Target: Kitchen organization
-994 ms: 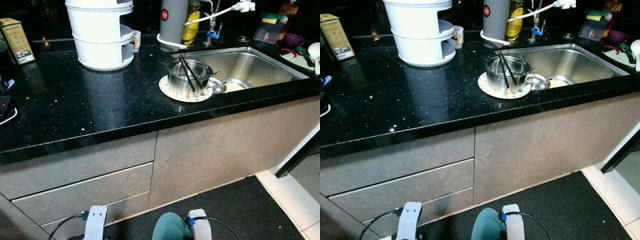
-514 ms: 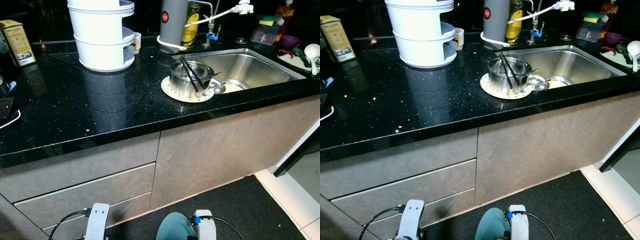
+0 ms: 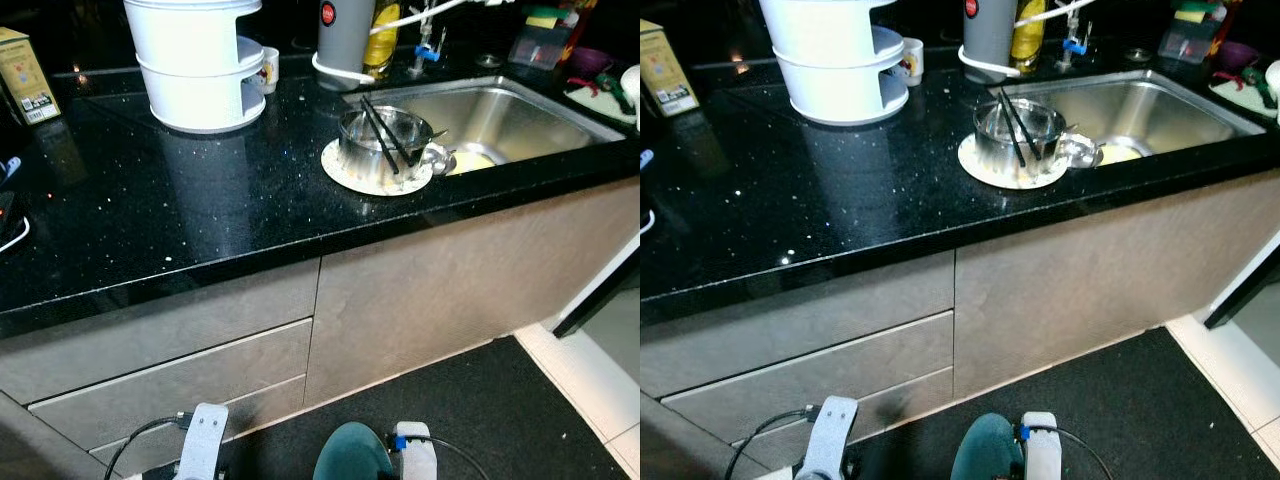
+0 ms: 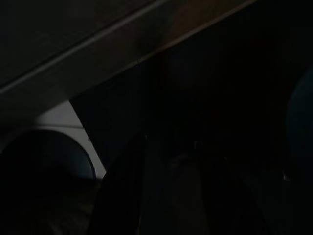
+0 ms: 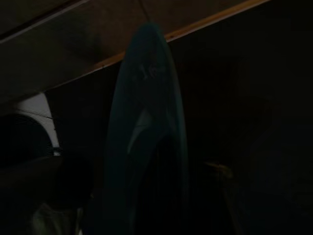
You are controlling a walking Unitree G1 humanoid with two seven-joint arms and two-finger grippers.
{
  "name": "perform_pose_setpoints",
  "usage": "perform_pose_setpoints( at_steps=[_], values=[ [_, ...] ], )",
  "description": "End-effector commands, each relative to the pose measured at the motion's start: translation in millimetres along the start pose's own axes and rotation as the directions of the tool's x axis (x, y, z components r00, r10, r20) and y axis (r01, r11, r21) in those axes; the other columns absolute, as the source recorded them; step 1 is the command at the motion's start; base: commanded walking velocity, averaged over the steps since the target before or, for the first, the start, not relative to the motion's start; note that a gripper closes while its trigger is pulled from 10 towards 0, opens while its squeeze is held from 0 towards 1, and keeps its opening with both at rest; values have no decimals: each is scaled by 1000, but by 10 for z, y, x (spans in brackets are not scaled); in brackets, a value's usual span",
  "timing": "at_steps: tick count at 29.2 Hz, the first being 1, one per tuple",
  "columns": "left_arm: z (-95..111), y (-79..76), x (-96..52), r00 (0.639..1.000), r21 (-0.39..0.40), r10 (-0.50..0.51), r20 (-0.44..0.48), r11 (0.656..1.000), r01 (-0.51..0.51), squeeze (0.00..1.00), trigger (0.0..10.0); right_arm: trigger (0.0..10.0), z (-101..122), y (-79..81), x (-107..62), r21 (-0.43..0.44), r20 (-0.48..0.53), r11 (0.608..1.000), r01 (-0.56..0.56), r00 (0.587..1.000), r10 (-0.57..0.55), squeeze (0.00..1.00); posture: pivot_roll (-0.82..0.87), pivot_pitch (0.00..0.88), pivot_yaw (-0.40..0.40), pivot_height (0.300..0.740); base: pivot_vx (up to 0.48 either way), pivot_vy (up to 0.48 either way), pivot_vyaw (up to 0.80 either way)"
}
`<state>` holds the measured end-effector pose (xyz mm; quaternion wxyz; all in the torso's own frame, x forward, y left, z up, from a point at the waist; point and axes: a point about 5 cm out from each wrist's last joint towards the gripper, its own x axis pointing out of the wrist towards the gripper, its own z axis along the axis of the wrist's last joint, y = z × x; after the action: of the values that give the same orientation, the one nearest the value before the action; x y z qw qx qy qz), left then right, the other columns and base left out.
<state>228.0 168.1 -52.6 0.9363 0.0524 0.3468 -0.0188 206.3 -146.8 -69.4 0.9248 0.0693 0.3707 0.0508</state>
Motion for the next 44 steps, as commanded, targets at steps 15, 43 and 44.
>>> perform_pose_setpoints(
  at_steps=[15,43,44],
  values=[
    [-98,11,-23,1000,-2,10,-14,1000,-10,0,10000,10000,-34,-107,-46,-24,14,999,27,1000,-27,0,-47,225,-42,740,0,0,0],
    [-119,125,-24,999,44,29,-14,999,-28,0,10000,10000,43,-333,-80,-111,27,991,69,997,-66,0,-52,164,-43,740,0,0,0],
    [-7,115,12,1000,42,25,13,999,-25,0,10000,10000,150,-322,-45,-114,50,991,67,997,-62,0,-53,157,-40,740,0,0,0]
  ],
)
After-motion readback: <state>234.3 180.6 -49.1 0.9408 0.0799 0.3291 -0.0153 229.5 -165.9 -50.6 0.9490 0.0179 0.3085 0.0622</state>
